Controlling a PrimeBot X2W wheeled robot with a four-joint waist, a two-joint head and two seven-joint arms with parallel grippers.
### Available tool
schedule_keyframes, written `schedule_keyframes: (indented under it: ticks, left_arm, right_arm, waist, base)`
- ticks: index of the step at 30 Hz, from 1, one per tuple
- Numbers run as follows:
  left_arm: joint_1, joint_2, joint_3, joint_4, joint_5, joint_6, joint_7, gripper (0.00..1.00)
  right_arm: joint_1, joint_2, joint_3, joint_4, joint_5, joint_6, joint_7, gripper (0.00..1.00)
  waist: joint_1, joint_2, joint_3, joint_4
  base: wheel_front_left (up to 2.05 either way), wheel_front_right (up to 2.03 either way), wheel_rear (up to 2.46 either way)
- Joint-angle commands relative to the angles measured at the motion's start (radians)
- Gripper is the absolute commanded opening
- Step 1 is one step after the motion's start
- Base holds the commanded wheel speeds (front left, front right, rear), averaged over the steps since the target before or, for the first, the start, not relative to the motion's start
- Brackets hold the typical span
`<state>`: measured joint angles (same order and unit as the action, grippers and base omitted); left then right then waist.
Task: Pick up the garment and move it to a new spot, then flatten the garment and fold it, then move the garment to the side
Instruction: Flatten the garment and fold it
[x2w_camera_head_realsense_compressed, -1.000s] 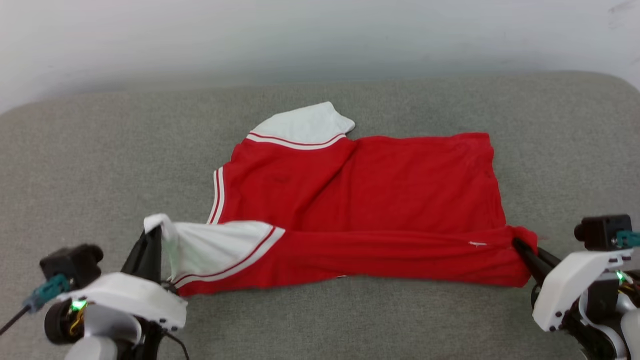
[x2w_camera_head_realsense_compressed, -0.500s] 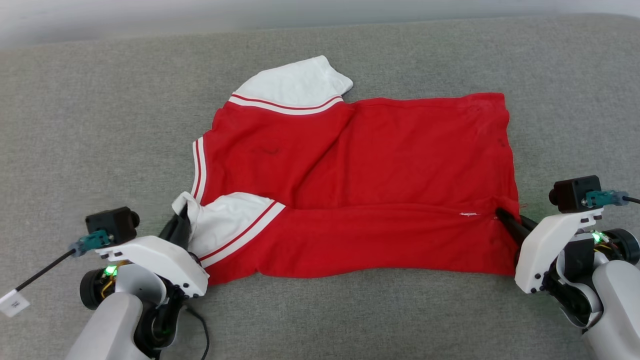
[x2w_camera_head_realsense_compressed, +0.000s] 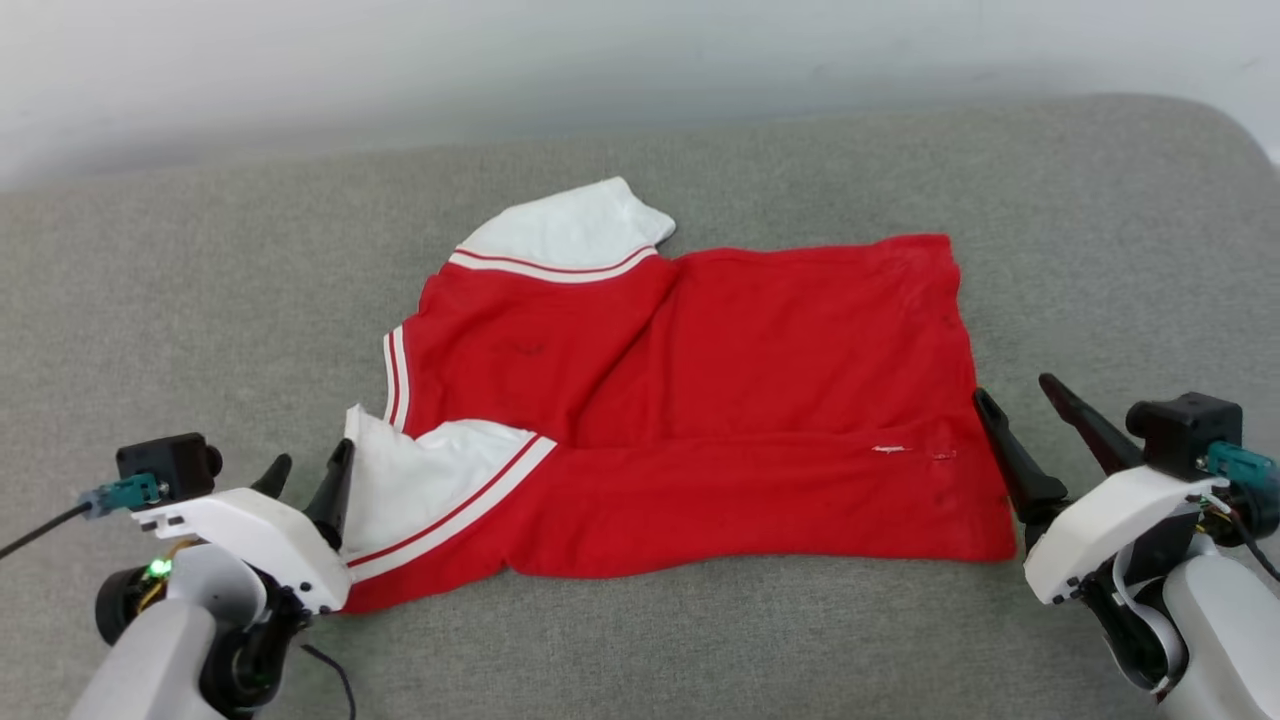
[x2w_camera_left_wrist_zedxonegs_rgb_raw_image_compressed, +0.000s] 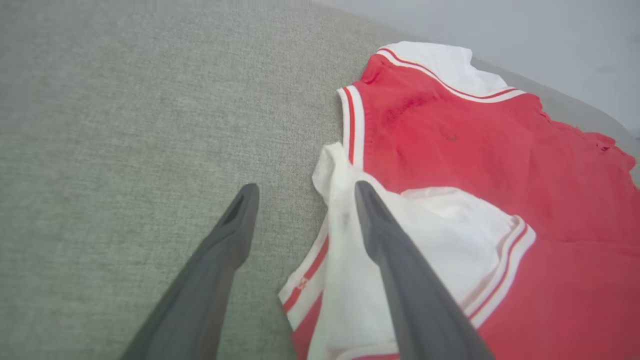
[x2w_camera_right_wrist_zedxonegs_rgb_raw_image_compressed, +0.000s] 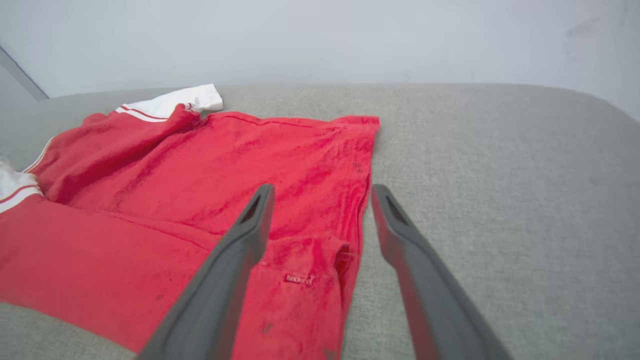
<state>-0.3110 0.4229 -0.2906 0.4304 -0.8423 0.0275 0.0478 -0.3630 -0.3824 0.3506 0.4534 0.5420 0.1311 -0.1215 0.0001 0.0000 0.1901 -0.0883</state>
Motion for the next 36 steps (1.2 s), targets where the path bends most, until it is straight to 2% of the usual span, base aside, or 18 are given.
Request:
schedule_keyframes:
  ticks: [1,6,11,16,22,27,28,30,31,34,36]
  left_arm:
    - [0.01,0.014,0.002,-0.012,-0.002,0.004,0.01,1.0]
    - [0.019,0.095,-0.017,-0.09,-0.013,-0.017,0.134,1.0]
    - [0.012,0.198,-0.059,-0.158,-0.055,-0.066,0.358,1.0]
    - [0.03,0.279,-0.068,-0.212,-0.132,-0.049,0.571,1.0]
    - [0.039,0.298,-0.076,-0.241,-0.205,0.005,0.729,1.0]
    - [0.04,0.261,-0.088,-0.202,-0.231,0.039,0.764,1.0]
    - [0.053,0.214,-0.099,-0.168,-0.248,0.047,0.757,0.38]
    - [0.065,0.179,-0.114,-0.153,-0.261,0.035,0.758,0.06]
    - [0.068,0.169,-0.121,-0.147,-0.258,0.029,0.749,0.0]
    - [0.058,0.155,-0.125,-0.137,-0.239,0.012,0.71,0.0]
    - [0.04,0.157,-0.128,-0.13,-0.214,-0.001,0.68,0.0]
  right_arm:
    - [0.015,-0.002,-0.007,-0.011,-0.015,-0.001,-0.02,1.0]
    - [0.058,0.025,-0.061,-0.062,-0.063,-0.001,-0.09,1.0]
    - [0.111,0.05,-0.103,-0.122,-0.096,-0.001,-0.095,1.0]
    - [0.149,0.076,-0.138,-0.175,-0.121,-0.001,-0.073,1.0]
    - [0.155,0.098,-0.167,-0.22,-0.128,-0.001,-0.045,1.0]
    - [0.137,0.105,-0.179,-0.233,-0.124,-0.001,-0.039,1.0]
    - [0.134,0.099,-0.187,-0.239,-0.113,-0.001,-0.03,1.0]
    - [0.133,0.09,-0.2,-0.242,-0.09,-0.001,-0.014,1.0]
    - [0.132,0.08,-0.205,-0.244,-0.08,-0.001,-0.002,1.0]
    - [0.134,0.053,-0.222,-0.241,-0.034,-0.001,0.083,1.0]
    - [0.136,0.026,-0.229,-0.233,0.003,-0.001,0.19,1.0]
  waist:
    - [-0.0001,0.0,-0.032,-0.011]
    - [-0.0001,0.0,-0.074,-0.024]
    - [-0.0001,0.0,-0.088,-0.034]
    - [-0.0001,0.0,-0.071,-0.049]
    - [-0.0001,0.0,-0.008,-0.068]
    - [-0.0001,0.0,0.034,-0.082]
    - [-0.0001,0.0,0.042,-0.084]
    - [-0.0001,0.0,0.044,-0.082]
    - [-0.0001,0.0,0.042,-0.079]
    - [-0.0001,0.0,0.036,-0.063]
    - [-0.0001,0.0,0.03,-0.048]
  base:
    - [0.0,0.0,0.0]
    - [0.0,0.0,0.0]
    - [0.0,0.0,0.0]
    - [0.0,0.0,0.0]
    - [0.0,0.0,0.0]
    - [0.0,0.0,0.0]
    - [0.0,0.0,0.0]
    - [0.0,0.0,0.0]
    - [0.0,0.0,0.0]
    - [0.0,0.0,0.0]
    - [0.0,0.0,0.0]
